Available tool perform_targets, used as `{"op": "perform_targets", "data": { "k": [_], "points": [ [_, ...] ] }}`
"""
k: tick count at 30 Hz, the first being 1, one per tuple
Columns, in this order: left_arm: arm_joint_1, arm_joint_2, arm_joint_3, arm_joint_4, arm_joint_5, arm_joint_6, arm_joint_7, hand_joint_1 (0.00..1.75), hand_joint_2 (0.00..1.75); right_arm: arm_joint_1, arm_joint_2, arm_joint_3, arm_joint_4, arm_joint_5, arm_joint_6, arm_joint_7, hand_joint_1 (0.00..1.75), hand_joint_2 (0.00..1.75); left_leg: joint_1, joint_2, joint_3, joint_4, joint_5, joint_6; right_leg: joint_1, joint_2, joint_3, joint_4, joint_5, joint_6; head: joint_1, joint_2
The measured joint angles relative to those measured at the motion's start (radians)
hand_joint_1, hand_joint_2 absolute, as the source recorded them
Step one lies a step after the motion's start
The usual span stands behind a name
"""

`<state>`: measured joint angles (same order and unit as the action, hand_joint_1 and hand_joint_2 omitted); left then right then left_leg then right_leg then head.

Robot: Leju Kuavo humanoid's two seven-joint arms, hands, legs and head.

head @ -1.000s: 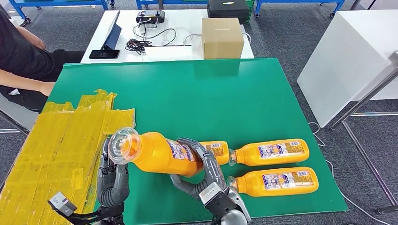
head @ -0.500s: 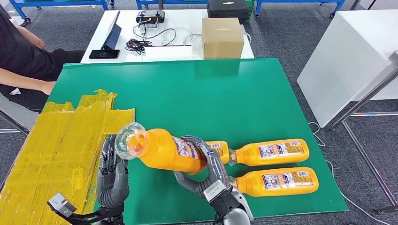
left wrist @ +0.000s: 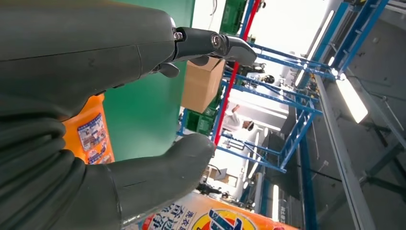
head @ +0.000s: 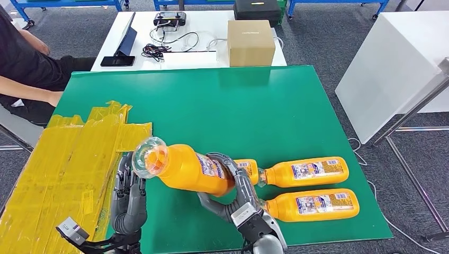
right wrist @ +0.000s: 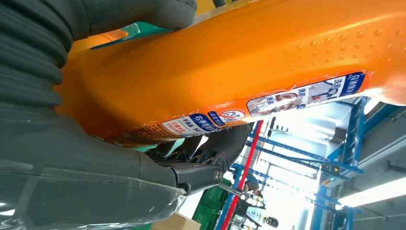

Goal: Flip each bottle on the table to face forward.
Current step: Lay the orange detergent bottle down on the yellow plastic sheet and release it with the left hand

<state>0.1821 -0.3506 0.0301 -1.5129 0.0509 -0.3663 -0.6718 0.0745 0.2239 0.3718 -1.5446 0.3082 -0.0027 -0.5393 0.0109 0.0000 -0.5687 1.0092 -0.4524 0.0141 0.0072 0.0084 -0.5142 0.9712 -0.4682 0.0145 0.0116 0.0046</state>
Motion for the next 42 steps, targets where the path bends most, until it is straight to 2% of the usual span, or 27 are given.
{"op": "perform_targets", "data": {
  "k": [1,6,29,33,42],
  "points": [
    [0.000,0.000,-0.001,-0.001,0.005,-0.003,-0.005,1.75,0.00,0.000,0.000,-0.001,-0.002,-0.002,0.000,0.000,1.75,1.75,0.000,0.000,0.000,0.000,0.000,0.000,0.000,0.000,0.000,0.000,0.000,0.000,0.000,0.000],
    [0.004,0.000,0.001,-0.024,0.017,-0.031,-0.027,1.75,0.00,0.005,0.000,-0.005,-0.020,-0.007,0.000,-0.004,1.75,1.75,0.000,-0.001,0.000,0.000,0.000,0.000,0.000,0.000,0.000,0.000,0.000,0.000,0.000,0.000],
    [0.010,0.000,0.017,-0.072,0.000,-0.008,-0.029,1.75,0.00,0.048,-0.013,-0.036,-0.097,-0.039,0.004,-0.023,1.75,1.75,0.000,-0.002,0.000,0.000,0.000,0.000,0.000,0.000,0.000,0.000,0.000,0.000,0.000,0.000],
    [0.010,0.000,0.018,-0.072,-0.002,-0.005,-0.029,0.00,0.00,0.051,-0.014,-0.040,-0.103,-0.040,0.004,-0.024,1.75,1.75,0.000,-0.002,0.000,0.000,0.000,0.000,0.000,0.000,0.000,0.000,0.000,0.000,0.000,0.000],
    [0.010,0.000,0.019,-0.068,-0.008,0.024,-0.015,0.00,0.00,0.055,-0.015,-0.052,-0.103,-0.040,0.019,-0.025,1.75,1.75,0.000,-0.002,0.000,0.000,0.000,0.000,0.000,0.000,0.000,0.000,0.000,0.000,0.000,0.000]
  ]
}}
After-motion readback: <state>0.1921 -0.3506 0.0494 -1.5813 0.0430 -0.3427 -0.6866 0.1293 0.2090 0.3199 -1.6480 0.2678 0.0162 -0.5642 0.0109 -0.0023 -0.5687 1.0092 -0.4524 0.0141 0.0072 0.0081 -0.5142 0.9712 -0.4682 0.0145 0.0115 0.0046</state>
